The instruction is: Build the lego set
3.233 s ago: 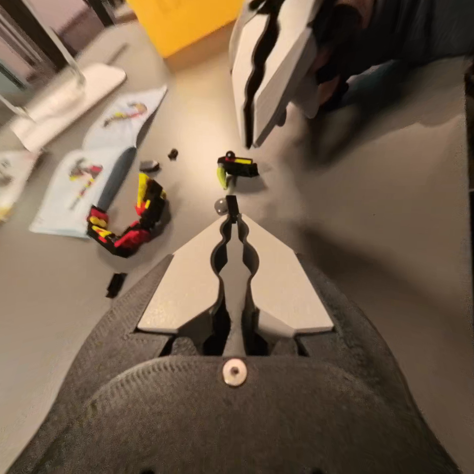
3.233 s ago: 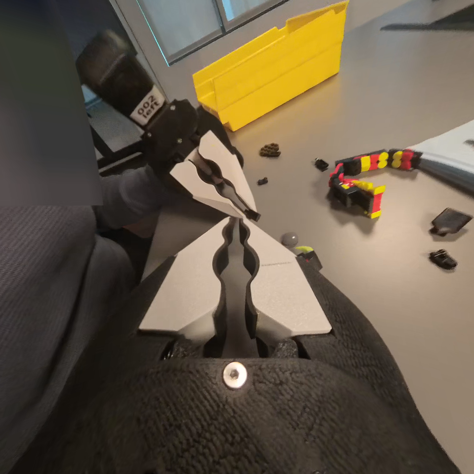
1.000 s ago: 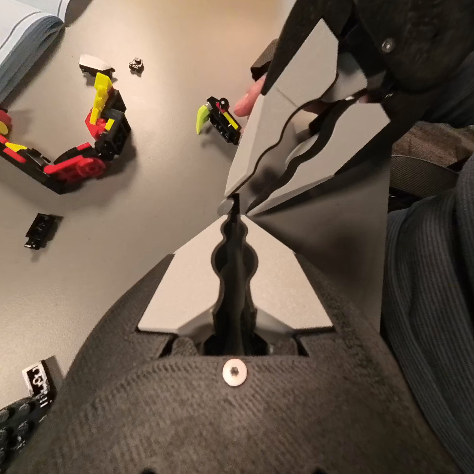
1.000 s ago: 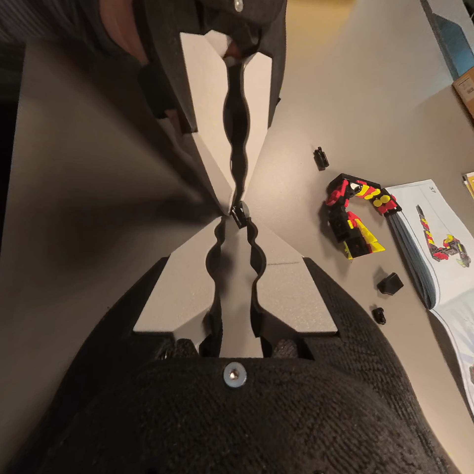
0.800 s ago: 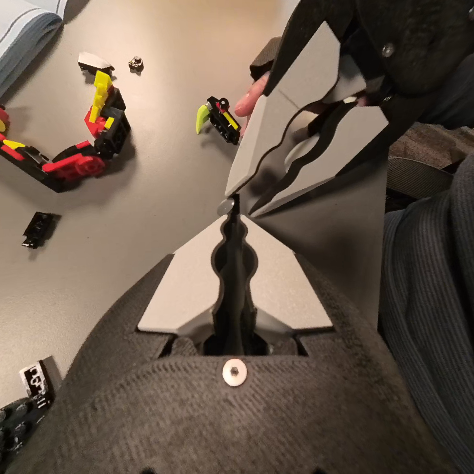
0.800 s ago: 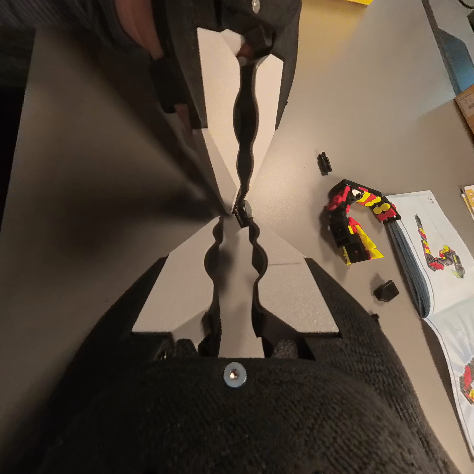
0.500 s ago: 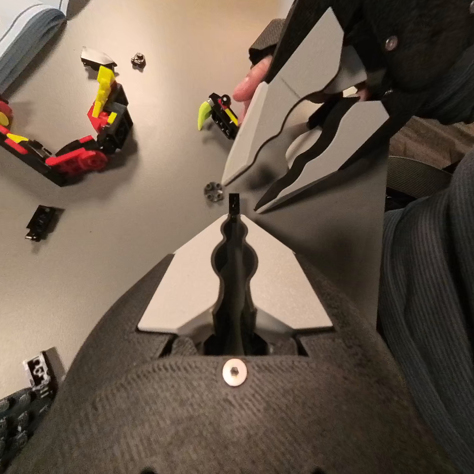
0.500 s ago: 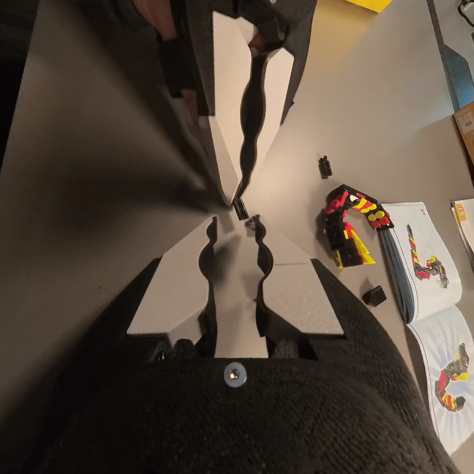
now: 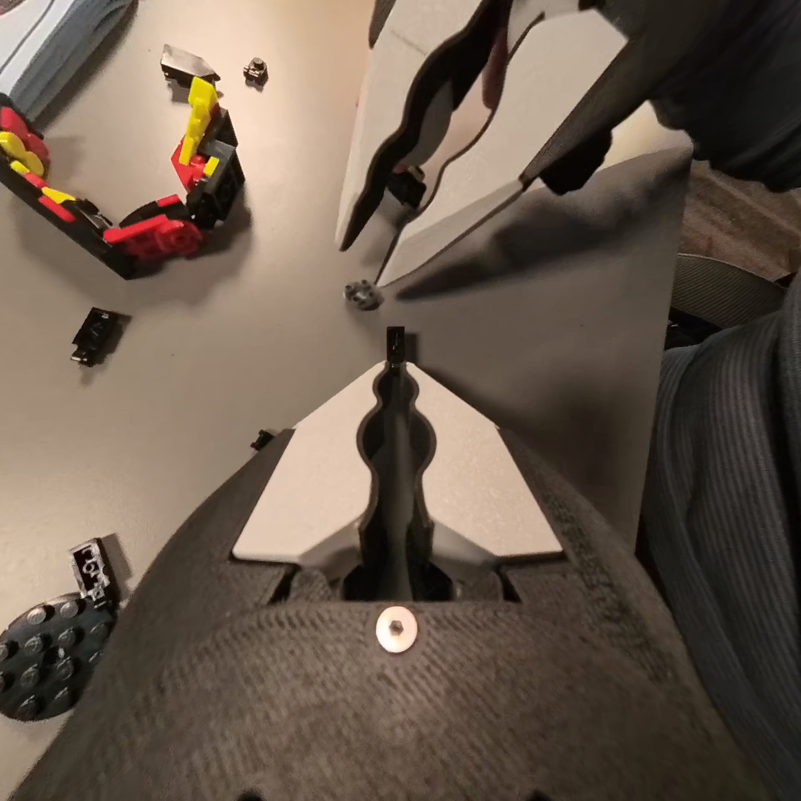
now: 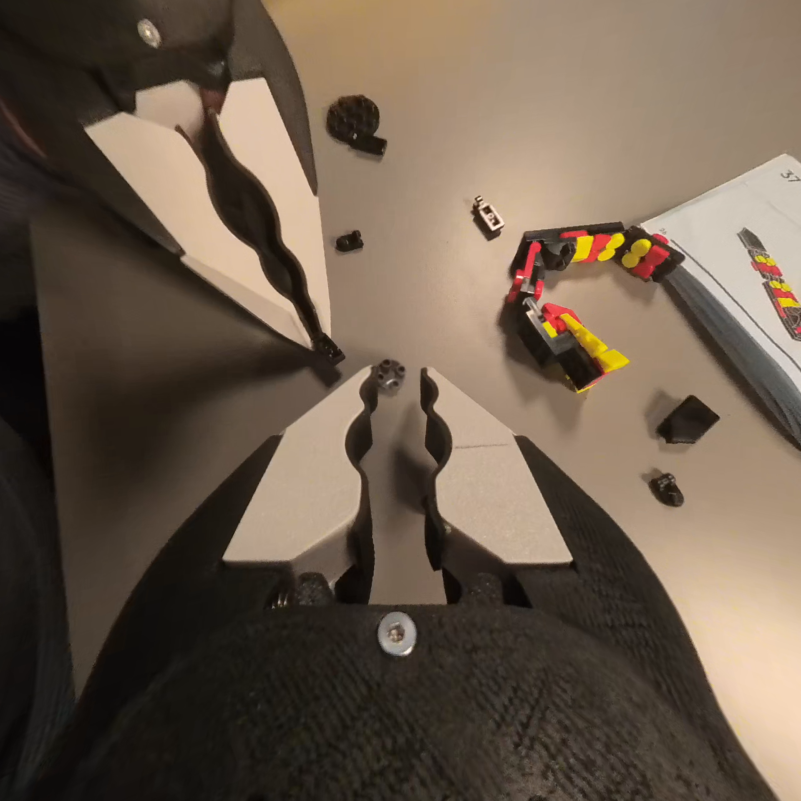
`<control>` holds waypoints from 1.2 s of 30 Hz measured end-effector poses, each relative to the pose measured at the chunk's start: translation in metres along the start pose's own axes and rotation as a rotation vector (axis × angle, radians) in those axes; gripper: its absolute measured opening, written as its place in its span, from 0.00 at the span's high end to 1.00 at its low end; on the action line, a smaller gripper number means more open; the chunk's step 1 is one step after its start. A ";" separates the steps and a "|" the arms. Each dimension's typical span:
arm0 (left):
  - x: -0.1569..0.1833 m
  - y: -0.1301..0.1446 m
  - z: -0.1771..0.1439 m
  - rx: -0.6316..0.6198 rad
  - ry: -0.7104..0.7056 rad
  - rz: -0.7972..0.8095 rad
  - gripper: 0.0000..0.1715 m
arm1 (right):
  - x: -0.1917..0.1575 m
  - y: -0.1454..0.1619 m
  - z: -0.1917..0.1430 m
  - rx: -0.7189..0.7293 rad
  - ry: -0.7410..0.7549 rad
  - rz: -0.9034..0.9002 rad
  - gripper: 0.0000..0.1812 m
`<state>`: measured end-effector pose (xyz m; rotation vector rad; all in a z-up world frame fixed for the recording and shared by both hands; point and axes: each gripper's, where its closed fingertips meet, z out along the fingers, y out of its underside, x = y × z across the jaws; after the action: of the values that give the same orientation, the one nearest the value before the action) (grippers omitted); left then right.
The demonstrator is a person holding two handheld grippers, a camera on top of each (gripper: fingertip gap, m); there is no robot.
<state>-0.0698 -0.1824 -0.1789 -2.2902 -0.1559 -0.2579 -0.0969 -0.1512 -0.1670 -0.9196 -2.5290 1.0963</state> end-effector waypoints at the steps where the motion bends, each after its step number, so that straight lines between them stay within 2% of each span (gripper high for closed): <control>1: 0.000 0.000 0.000 -0.002 -0.002 -0.006 0.99 | -0.001 0.002 0.002 -0.026 0.005 -0.007 0.90; 10: -0.003 0.002 -0.003 -0.017 -0.034 0.020 0.99 | -0.005 0.012 0.008 -0.159 0.016 -0.028 0.88; 16: -0.003 0.002 -0.003 -0.009 -0.023 0.021 0.99 | -0.004 0.011 0.010 -0.171 0.021 -0.032 0.93; 20: -0.002 0.002 -0.003 -0.002 -0.012 0.010 0.99 | -0.005 0.009 0.010 -0.167 0.031 -0.107 0.95; 23: -0.004 0.000 -0.002 0.010 -0.001 -0.030 0.99 | -0.009 -0.002 0.010 -0.101 0.079 -0.318 0.95; 30: -0.008 -0.002 -0.004 0.030 0.017 -0.150 0.99 | -0.013 -0.018 0.006 -0.051 0.343 -1.053 0.95; 33: -0.003 -0.003 -0.004 0.050 0.080 -0.216 0.99 | -0.012 -0.023 0.004 -0.067 0.443 -1.345 0.95; 36: -0.002 0.000 -0.007 0.038 0.093 -0.253 0.99 | -0.005 -0.012 0.002 -0.179 0.444 -1.629 0.95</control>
<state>-0.0729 -0.1877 -0.1750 -2.2144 -0.4002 -0.4864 -0.0999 -0.1617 -0.1596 0.8049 -1.9509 0.0798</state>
